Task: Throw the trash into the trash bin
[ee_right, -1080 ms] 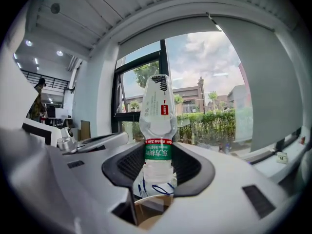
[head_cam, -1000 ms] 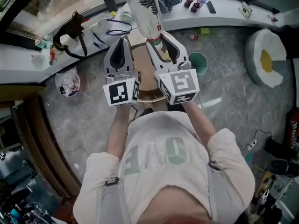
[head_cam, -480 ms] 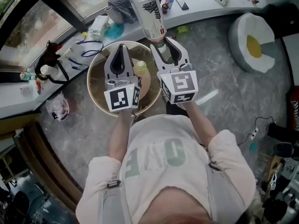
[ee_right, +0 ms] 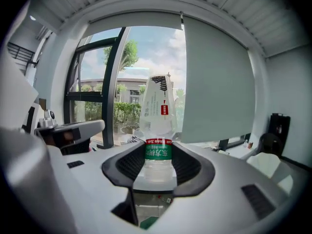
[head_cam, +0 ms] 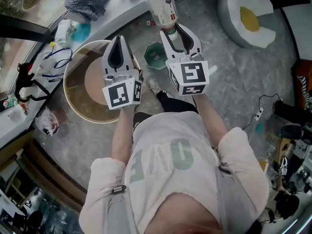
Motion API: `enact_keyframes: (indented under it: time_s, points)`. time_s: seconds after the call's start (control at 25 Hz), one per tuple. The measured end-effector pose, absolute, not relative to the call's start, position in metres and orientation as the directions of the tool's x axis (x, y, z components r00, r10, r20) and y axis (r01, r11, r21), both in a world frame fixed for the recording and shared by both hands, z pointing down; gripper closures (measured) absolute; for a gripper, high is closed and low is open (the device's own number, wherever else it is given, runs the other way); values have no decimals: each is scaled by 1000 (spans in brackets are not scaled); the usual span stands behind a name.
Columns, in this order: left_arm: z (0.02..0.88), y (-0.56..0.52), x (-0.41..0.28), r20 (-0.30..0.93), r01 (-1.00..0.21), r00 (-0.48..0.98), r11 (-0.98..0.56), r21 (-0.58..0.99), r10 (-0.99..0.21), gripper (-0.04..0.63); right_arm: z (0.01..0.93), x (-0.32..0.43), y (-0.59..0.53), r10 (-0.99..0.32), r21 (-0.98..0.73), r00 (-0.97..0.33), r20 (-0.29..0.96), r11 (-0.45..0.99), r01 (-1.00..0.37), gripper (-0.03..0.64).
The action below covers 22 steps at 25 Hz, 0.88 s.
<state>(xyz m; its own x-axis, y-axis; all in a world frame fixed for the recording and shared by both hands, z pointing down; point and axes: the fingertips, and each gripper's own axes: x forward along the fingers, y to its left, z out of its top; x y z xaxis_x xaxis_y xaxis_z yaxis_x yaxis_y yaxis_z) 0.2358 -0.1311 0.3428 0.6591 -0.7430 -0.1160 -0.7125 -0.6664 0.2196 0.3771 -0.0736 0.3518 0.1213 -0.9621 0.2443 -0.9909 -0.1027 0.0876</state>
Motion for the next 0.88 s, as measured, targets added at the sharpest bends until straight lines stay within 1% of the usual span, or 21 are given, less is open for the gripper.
enact_keyframes:
  time_s: [0.12,0.28,0.4,0.56,0.68,0.88]
  points:
    - [352,-128,252,-88,-713,664,-664,224,-743,583,369,396,-66,-950,79,123,288,-104,-991,439]
    - [364,-125,259,-47,-720,675,-671,176,-736,583,400,413,-60,-928,86,135,347,-112,-990,439]
    - [385,-123,254,20,-727,679,-668,162,-734,583,457,419,-50,-885,68,139,445,-122,-990,439]
    - [414,-112,252,125,-713,701,-692,115,-702,583,557,420,-27,-788,58,123,603,-111,-992,439]
    - [434,-101,255,182,-686,724,-720,101,-665,584,624,420,-5,-688,44,125,715,-134,-990,439]
    - [463,-94,252,253,-695,712,-708,124,-655,583,715,405,14,-536,-9,61,842,-128,-992,439]
